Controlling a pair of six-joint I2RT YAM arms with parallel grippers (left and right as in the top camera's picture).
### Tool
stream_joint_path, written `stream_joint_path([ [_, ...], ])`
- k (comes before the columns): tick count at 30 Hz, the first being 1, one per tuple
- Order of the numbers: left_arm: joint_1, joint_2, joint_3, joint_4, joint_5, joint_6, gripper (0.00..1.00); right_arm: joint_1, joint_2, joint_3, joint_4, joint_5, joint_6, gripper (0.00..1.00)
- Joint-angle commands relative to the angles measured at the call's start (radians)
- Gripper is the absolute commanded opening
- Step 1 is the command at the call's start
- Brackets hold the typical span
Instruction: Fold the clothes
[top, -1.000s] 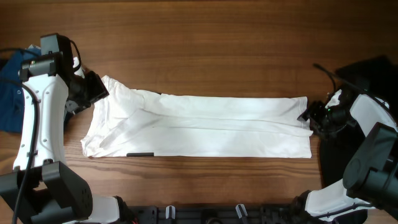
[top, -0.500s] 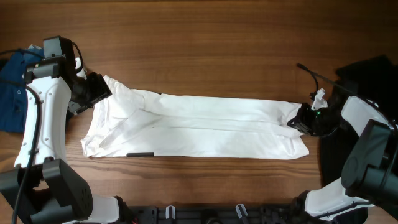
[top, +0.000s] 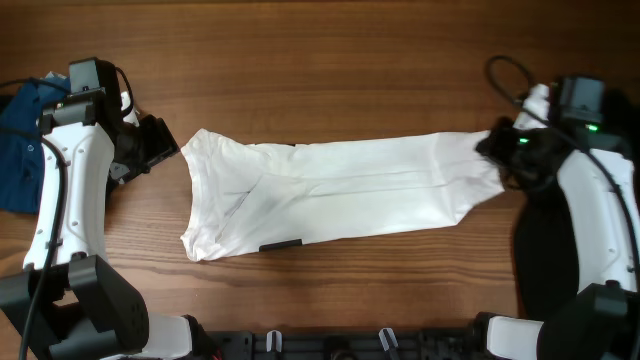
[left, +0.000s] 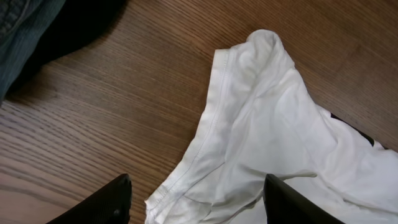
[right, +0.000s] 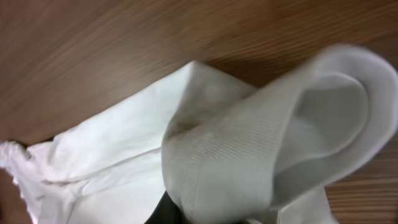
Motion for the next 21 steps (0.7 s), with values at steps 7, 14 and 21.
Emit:
stream_joint_path([
  [7,-0.006,-0.007,-0.008,0.002,0.024,0.021,0.68,0.57,0.162,0.014,0.114,0.013,0.464,0.04],
  [14,-0.006,-0.007,-0.008,0.002,0.024,0.021,0.68,0.631,0.212,0.018,0.251,-0.067,0.403,0.57],
  [21,-0.006,-0.007,-0.008,-0.005,0.024,0.021,0.68,0.537,0.196,0.006,0.098,-0.015,0.465,0.28],
])
